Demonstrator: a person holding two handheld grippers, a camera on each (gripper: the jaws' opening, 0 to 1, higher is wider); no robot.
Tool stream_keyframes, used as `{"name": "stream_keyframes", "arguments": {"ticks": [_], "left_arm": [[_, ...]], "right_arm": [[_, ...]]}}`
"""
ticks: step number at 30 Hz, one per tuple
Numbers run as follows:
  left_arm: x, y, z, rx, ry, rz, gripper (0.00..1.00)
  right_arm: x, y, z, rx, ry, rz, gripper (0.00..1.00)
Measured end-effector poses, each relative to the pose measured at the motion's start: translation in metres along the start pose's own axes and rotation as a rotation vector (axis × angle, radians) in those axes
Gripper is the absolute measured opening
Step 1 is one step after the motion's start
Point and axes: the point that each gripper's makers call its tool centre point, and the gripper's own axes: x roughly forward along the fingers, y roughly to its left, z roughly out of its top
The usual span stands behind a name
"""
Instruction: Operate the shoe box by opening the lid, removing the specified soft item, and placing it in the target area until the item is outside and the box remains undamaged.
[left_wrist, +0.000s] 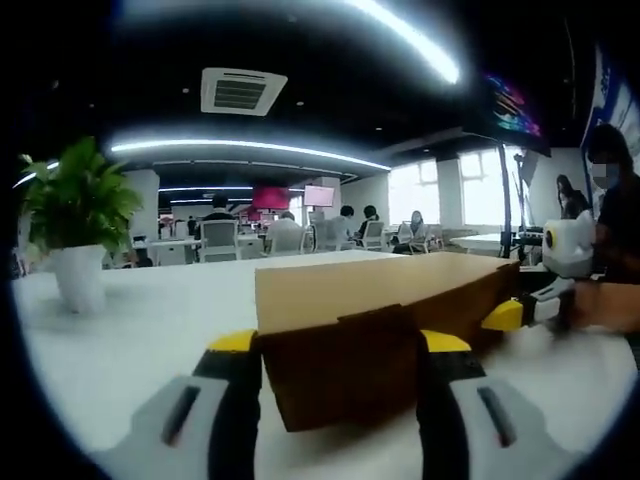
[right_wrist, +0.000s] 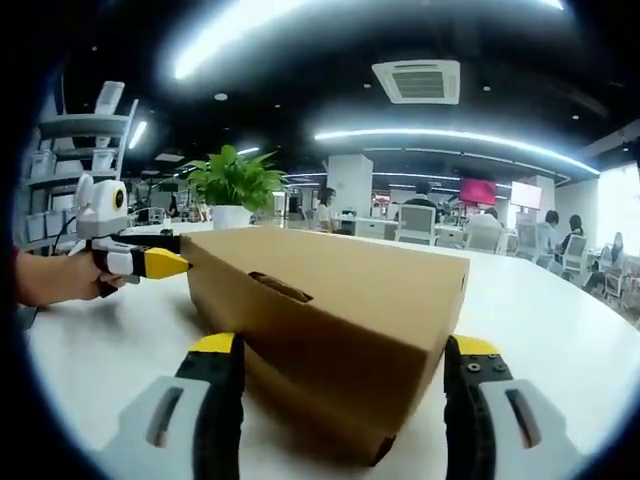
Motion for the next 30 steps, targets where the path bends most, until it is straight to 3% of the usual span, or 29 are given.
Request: {"name": "stream_keyframes", "arguments": {"ticks": [15, 21, 30], "left_arm": [[-0.021, -0.004, 0.001, -0.008, 0.033, 0.016, 0.61], [-0.032, -0.012, 0.001, -0.006, 0.006, 0.032, 0.61], [-0.041, -0.005, 0.0, -0.009, 0.005, 0.054, 0.61]], "right_arm": [[-0.007, 0.013, -0.003, 0.0, 0.004, 0.016, 0.83], [-0.01, 0.018, -0.003, -0.003, 0.01, 0.03, 0.83], [-0.014, 0.024, -0.004, -0.003, 0.019, 0.044, 0.83]]}}
